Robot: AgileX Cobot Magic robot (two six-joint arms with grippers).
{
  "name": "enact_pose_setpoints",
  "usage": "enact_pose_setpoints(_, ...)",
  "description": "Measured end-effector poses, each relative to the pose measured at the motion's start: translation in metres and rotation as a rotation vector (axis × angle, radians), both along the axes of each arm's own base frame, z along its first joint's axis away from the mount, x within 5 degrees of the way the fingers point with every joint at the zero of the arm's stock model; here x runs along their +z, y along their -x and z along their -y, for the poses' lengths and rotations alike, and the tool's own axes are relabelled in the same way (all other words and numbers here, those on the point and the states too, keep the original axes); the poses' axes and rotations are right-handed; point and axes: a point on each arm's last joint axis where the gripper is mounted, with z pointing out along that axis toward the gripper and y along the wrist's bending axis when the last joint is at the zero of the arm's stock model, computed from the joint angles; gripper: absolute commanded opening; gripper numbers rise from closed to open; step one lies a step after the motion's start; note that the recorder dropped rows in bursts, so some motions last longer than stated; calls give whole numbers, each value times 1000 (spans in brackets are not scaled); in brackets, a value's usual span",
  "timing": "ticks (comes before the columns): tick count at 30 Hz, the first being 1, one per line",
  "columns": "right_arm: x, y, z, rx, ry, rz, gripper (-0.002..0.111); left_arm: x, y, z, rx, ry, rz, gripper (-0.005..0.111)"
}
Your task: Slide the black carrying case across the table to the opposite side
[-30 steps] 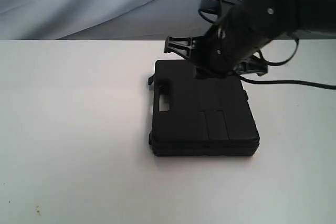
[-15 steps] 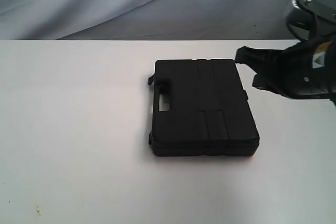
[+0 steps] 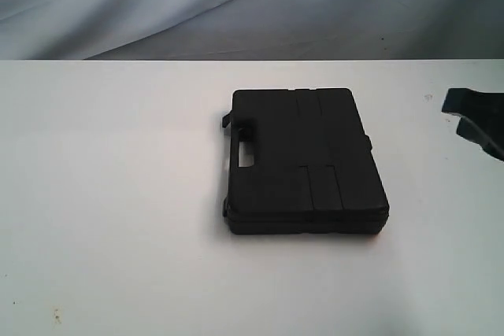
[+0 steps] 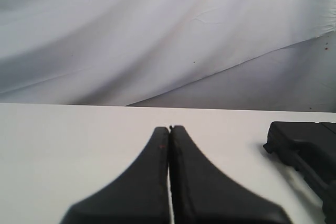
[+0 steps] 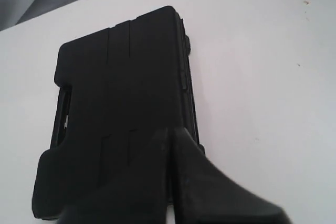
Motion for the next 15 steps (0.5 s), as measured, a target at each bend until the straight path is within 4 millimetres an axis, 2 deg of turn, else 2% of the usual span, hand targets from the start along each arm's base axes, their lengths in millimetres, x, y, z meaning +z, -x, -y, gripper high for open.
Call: enact_pose_setpoints(15,1,47,43,-80,52,222,0,0,0,0,0,0,0,0)
